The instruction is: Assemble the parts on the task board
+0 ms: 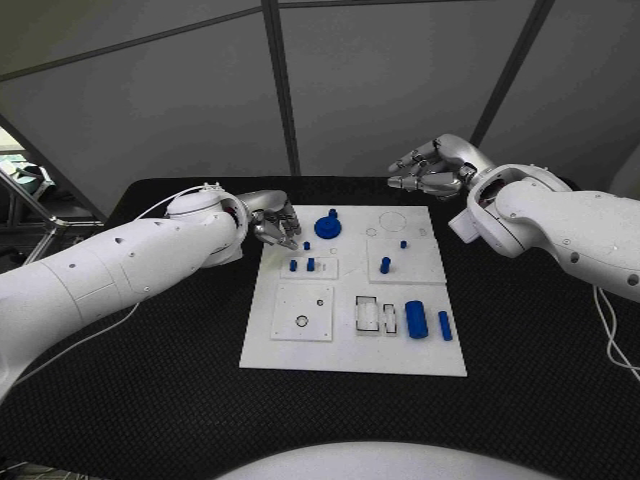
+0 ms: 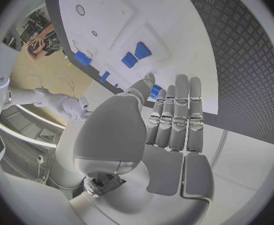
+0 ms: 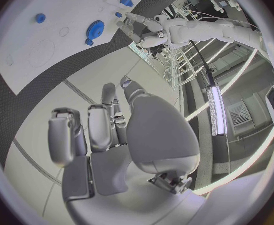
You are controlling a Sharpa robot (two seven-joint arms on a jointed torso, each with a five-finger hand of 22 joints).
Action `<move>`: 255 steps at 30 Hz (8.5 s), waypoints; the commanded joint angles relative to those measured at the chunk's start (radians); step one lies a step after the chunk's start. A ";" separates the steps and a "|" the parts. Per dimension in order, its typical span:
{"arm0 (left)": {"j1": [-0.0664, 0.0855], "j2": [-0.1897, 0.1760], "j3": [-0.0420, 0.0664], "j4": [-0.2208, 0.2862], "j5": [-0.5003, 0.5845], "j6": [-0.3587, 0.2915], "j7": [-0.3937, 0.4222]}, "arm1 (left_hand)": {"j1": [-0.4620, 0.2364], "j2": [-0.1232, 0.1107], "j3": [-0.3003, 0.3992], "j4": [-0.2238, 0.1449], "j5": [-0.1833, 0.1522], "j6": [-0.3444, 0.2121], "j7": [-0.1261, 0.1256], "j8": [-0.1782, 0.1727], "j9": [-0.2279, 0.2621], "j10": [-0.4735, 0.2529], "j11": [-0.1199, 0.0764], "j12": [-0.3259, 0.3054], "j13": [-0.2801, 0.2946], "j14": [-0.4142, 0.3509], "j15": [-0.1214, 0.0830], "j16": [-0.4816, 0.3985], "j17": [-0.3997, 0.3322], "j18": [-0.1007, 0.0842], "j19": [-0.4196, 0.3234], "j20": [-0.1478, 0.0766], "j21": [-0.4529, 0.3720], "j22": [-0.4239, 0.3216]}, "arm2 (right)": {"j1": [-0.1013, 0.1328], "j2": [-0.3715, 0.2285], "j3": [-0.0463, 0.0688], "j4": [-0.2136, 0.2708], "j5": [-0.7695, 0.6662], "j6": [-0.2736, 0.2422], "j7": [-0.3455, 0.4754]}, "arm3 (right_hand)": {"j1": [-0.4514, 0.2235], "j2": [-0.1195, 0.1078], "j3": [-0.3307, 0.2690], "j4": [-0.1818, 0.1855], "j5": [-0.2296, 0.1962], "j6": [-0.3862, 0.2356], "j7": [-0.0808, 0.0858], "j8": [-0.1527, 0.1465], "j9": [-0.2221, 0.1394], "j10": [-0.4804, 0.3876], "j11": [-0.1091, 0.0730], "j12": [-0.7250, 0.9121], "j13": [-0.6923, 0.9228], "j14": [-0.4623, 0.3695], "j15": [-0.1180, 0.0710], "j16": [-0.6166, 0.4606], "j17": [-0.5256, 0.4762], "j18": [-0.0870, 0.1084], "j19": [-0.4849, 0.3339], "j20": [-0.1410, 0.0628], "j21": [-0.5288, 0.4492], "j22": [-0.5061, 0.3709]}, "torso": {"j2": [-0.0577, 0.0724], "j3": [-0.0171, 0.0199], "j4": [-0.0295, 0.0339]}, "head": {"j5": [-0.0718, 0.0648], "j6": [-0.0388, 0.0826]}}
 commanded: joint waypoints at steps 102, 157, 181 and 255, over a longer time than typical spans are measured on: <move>-0.041 -0.245 0.021 0.375 1.235 -0.288 0.341 | 0.062 0.030 -0.063 0.076 -0.009 0.016 0.055 0.003 0.025 0.000 0.004 0.052 0.057 -0.012 0.008 -0.107 -0.087 0.004 0.055 0.009 -0.167 -0.161 | -0.111 0.033 -0.039 0.027 -0.803 0.152 -0.312 | -0.037 -0.026 0.411 -0.237 -0.106 0.127 0.009 0.003 -0.038 0.175 0.033 -0.580 -0.615 0.008 0.020 -0.072 -0.127 0.017 0.028 0.018 -0.022 0.115 | -0.001 0.0000 0.0001 | -0.062 0.012; -0.041 -0.215 0.021 0.327 1.235 -0.281 0.337 | 0.067 0.030 -0.060 0.070 -0.009 0.015 0.055 0.003 0.026 0.000 0.004 0.052 0.057 -0.013 0.008 -0.109 -0.088 0.003 0.057 0.009 -0.168 -0.162 | -0.109 0.070 -0.065 0.314 -0.703 0.098 -0.237 | -0.104 -0.047 0.414 -0.211 -0.150 0.148 -0.001 -0.001 -0.037 0.193 0.026 -0.598 -0.615 0.008 0.015 -0.069 -0.138 0.013 0.037 0.013 -0.009 0.132 | 0.002 -0.0015 0.0006 | -0.003 0.001; -0.041 -0.203 0.021 0.319 1.235 -0.274 0.335 | 0.067 0.031 -0.060 0.070 -0.009 0.015 0.055 0.003 0.026 0.000 0.005 0.051 0.057 -0.013 0.008 -0.110 -0.089 0.003 0.057 0.009 -0.168 -0.163 | -0.144 0.154 -0.100 0.258 -0.772 0.162 -0.267 | -0.106 -0.043 0.414 -0.206 -0.166 0.150 -0.001 -0.001 -0.037 0.194 0.026 -0.601 -0.615 0.009 0.014 -0.067 -0.137 0.013 0.035 0.012 -0.011 0.129 | 0.001 -0.0026 0.0014 | 0.040 -0.029; -0.040 -0.201 0.021 0.314 1.235 -0.265 0.326 | 0.068 0.033 -0.059 0.068 -0.008 0.014 0.055 0.003 0.027 -0.001 0.005 0.051 0.057 -0.014 0.008 -0.111 -0.089 0.003 0.057 0.008 -0.169 -0.164 | -0.156 0.174 -0.107 0.225 -0.776 0.068 -0.238 | -0.101 -0.108 0.375 -0.193 -0.169 0.007 0.023 -0.003 -0.047 0.012 0.068 -0.609 -0.621 -0.016 0.049 -0.128 -0.246 0.038 -0.013 0.044 -0.098 0.035 | 0.000 -0.0012 0.0013 | 0.053 -0.041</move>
